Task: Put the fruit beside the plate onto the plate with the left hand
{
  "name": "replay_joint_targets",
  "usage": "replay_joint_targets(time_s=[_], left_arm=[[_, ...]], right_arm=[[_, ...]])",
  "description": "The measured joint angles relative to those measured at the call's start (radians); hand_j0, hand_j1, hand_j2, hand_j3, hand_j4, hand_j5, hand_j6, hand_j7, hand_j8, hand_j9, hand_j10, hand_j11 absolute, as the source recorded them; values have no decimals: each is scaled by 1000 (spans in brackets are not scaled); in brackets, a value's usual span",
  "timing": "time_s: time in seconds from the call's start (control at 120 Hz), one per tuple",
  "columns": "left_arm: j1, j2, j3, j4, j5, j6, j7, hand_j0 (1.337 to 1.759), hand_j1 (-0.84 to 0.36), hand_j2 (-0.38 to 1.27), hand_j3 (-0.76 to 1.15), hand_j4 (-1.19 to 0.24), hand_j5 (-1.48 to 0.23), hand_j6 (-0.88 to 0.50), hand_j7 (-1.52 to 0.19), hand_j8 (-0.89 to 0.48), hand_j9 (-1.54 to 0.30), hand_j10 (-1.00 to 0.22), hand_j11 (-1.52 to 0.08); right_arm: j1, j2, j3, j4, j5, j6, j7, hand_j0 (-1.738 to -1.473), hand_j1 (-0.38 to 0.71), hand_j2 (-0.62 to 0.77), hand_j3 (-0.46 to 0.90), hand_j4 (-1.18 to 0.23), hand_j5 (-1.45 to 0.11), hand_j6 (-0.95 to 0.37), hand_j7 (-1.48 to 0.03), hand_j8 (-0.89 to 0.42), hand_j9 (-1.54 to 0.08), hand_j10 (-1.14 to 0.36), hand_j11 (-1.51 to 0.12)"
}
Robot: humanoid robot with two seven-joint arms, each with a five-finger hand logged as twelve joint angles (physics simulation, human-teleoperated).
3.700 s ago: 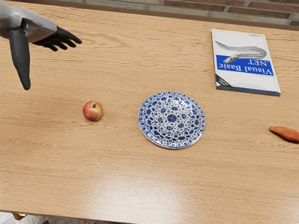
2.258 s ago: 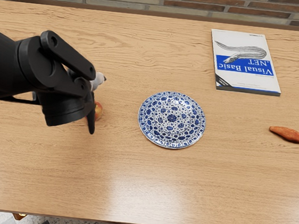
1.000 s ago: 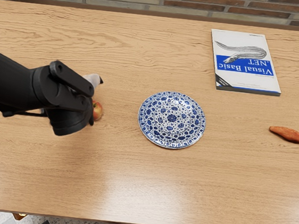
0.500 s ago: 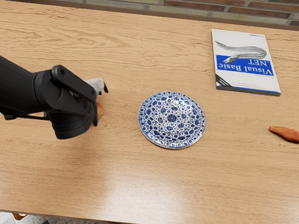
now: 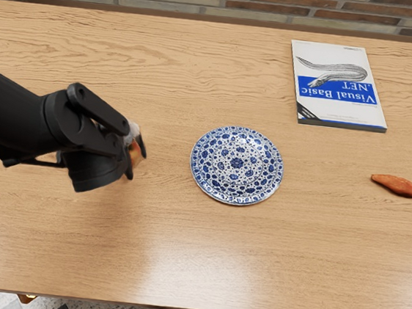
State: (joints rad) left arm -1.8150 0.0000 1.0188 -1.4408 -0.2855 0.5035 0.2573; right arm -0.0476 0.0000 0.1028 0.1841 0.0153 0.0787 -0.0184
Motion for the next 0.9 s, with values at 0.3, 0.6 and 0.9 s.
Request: replay_joint_targets(time_s=[0.3, 0.6, 0.9], left_arm=[[-65, 0, 10, -7, -75, -86, 2, 1650, -433, 228, 0, -881, -959, -187, -1100, -204, -1108, -533, -1057], [-247, 36, 20, -31, -99, -198, 1, 1642, -441, 341, 0, -851, -1024, -254, -1118, -225, -1155, -512, -1173], [-277, 88, -132, -25, -68, -321, -1, 1641, -424, 296, 0, -857, -1002, -291, -1064, -248, -1134, -520, -1175]], right_arm=[[0, 0, 0, 0, 0, 0, 0, -1658, -331, -3, 0, -15, -20, -15, -20, -15, -20, -15, -20], [0, 0, 0, 0, 0, 0, 0, -1658, -331, -3, 0, -15, -20, -15, -20, -15, -20, -15, -20], [0, 0, 0, 0, 0, 0, 0, -1658, -331, -3, 0, -15, -20, -15, -20, -15, -20, -15, -20]])
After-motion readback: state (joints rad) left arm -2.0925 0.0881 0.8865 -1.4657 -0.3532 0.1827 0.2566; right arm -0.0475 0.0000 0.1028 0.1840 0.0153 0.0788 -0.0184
